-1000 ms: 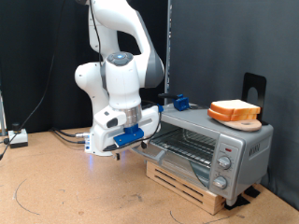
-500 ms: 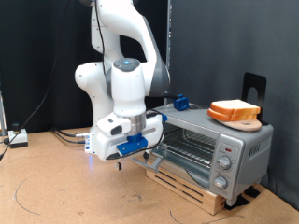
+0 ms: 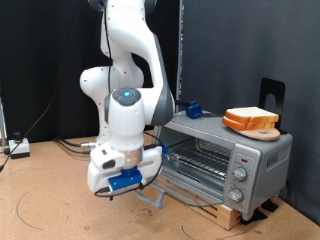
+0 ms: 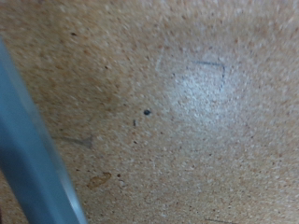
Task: Make a piece of toast with the oven
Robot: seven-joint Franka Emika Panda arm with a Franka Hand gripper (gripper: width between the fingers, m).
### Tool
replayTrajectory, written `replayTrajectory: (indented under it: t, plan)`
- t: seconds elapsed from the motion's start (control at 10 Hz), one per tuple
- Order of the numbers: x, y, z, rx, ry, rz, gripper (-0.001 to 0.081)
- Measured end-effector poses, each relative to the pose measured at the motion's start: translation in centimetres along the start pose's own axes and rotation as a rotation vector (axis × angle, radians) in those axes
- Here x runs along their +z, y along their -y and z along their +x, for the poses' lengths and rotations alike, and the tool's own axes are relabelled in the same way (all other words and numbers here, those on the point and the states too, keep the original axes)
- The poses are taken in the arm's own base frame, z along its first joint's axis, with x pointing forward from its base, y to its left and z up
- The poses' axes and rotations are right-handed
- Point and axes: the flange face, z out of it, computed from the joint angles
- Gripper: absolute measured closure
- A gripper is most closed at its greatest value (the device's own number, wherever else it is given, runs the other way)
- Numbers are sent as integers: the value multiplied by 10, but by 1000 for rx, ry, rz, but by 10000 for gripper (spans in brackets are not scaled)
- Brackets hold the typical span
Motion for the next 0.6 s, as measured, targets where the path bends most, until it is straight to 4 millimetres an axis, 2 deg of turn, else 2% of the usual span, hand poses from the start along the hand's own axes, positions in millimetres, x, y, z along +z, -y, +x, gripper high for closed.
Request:
replayTrajectory:
  t: [0.3,0.6]
  plan:
    - [29,-6,12,9,47,4,-1]
    - [48,-3,17,-12,34,4,-1]
